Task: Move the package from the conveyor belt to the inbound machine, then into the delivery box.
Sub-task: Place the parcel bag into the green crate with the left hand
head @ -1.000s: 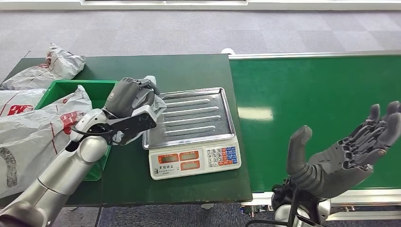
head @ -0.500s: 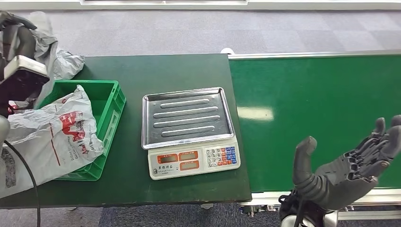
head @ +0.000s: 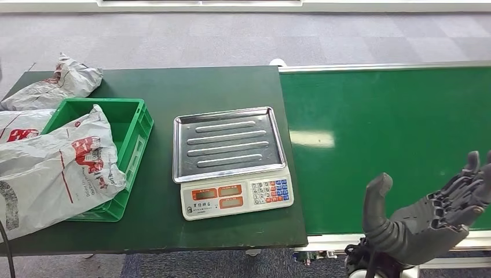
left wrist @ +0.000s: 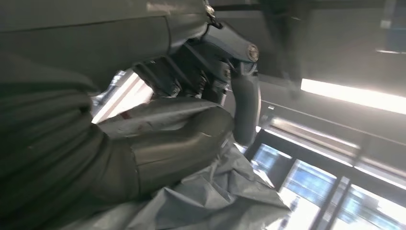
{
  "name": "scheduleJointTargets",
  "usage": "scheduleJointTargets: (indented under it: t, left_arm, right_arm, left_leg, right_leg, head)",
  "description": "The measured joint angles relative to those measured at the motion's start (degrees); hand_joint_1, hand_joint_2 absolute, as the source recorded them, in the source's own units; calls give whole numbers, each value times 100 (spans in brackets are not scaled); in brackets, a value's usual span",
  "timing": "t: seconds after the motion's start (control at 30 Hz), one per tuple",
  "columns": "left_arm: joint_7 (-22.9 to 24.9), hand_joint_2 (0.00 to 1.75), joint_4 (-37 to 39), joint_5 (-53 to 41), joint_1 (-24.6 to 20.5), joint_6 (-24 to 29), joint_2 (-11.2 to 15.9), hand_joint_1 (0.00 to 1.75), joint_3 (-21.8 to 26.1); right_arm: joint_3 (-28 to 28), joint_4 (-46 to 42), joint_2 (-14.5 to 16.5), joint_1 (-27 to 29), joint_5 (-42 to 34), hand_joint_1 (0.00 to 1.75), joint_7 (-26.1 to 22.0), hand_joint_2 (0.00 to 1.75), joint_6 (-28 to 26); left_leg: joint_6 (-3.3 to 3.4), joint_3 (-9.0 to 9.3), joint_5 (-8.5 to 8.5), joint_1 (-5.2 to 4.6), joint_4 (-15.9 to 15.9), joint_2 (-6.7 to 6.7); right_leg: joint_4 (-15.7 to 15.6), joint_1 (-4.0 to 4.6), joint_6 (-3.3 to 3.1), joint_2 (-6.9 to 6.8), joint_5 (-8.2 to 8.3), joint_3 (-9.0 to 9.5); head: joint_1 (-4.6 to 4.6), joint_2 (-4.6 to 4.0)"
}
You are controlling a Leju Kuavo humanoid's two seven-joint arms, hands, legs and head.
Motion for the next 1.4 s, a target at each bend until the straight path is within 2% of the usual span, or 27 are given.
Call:
scheduleJointTargets:
  t: [0.1, 0.2, 0.5, 0.77, 1.13, 1.17, 1.27, 1.3, 1.4]
  left_arm:
    - [-78, 175, 396, 244, -151, 34, 94, 175, 46]
    - [-183, 175, 601, 435, 42, 114, 100, 175, 94]
    - [-308, 175, 618, 547, 1377, 326, -160, 175, 266]
    - [-418, 175, 461, 645, 2381, 229, -493, 175, 498]
    - [-426, 175, 345, 647, 2664, 211, -675, 175, 626]
    - [-430, 175, 337, 647, 2675, 185, -683, 150, 629]
    - [-477, 175, 248, 625, 2816, 27, -718, 21, 638]
    - [-490, 131, 198, 588, 2906, -22, -739, 2, 639]
    - [-484, 0, 83, 384, 3210, -69, -834, 0, 633]
  right_arm:
    - [-38, -37, 14, 50, 16, 0, 0, 175, 1]
    - [-76, -60, 16, 65, 8, 0, 0, 175, 1]
    - [-179, -107, -4, 86, -121, 0, 0, 175, -1]
    - [-194, -111, -23, 157, -139, 0, 0, 175, 1]
    - [-196, -137, -38, 180, -139, 0, 0, 175, 1]
    - [-197, -137, -39, 180, -139, 0, 0, 175, 1]
    - [-197, -137, -42, 182, -146, 0, 0, 175, 1]
    - [-197, -137, -43, 182, -152, 0, 0, 175, 1]
    - [-197, -137, -48, 182, -163, 0, 0, 175, 1]
  left_leg:
    - [-4, 3, -1, 0, -2, 2]
    - [-5, 4, -1, -1, -2, 1]
    - [-4, 5, -2, -8, -1, 2]
    - [-8, 4, -5, -6, -2, 2]
    - [-8, 4, -5, -4, -2, 1]
    - [-8, 4, -5, -4, -2, 1]
    - [-9, 5, -6, -5, -2, 2]
    - [-10, 5, -7, -5, -2, 2]
    - [-10, 5, -11, -5, -2, 3]
  right_leg:
    - [0, 0, -2, 2, 0, 1]
    - [0, -1, -3, 0, -1, 3]
    - [0, -7, -2, 6, -1, 2]
    - [-1, -6, -5, 5, -4, -1]
    - [0, -5, -5, 4, -3, 2]
    - [0, -5, -5, 4, -3, 2]
    - [0, -5, -5, 5, -4, 3]
    - [0, -6, -5, 5, -4, 2]
    - [-1, -6, -4, 7, -6, 1]
  head:
    - [0, 0]
    - [1, 0]
    - [1, 0]
    - [1, 0]
    - [0, 0]
    - [1, 0]
    - [0, 0]
    - [0, 0]
    - [0, 0]
